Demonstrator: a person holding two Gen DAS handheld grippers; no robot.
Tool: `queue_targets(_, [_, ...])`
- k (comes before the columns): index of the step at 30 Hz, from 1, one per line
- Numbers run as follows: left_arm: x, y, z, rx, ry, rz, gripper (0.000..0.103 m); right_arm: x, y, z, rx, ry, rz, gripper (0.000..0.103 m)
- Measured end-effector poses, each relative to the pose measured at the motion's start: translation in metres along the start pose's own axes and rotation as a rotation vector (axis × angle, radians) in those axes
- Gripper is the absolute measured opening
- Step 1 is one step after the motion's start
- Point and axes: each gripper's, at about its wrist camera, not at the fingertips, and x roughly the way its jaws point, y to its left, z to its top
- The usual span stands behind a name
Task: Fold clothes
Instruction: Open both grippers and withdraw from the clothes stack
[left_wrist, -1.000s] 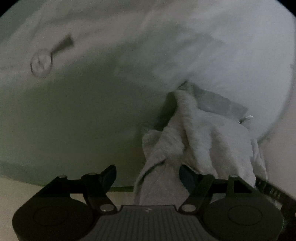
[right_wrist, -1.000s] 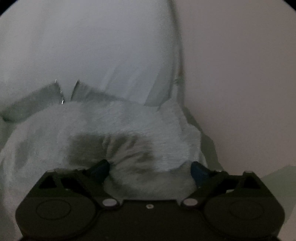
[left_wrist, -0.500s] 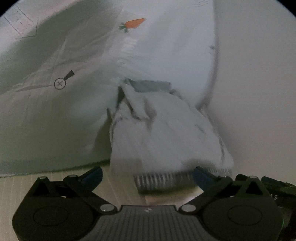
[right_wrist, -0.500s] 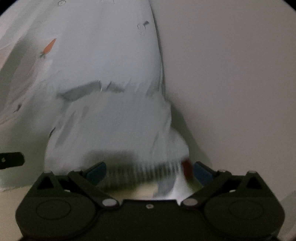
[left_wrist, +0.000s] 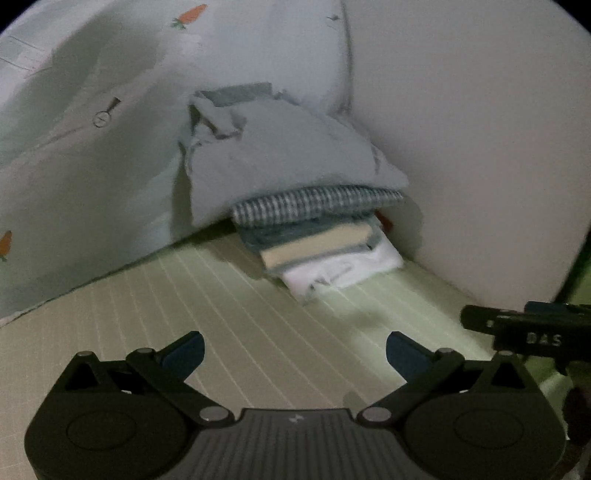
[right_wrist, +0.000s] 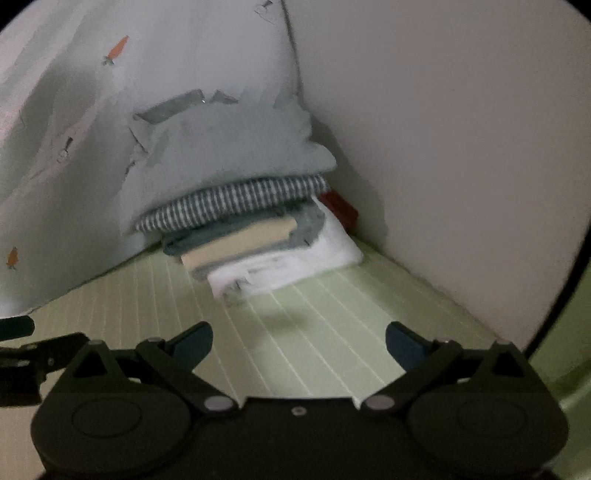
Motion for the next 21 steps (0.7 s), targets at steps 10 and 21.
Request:
queue_targets(10, [-0.013, -0.001, -0.006, 0.015, -0.017, -0.018, 0.103, -0.012, 0.001, -0.009, 0.01, -0.004, -0.011, 0.102])
queue_targets(21, [-0.012, 0.0, -0.005, 0.011, -0.015, -0.043, 0.103, -0.018, 0.007, -0.011, -0.002, -0.007, -0.023, 0.102])
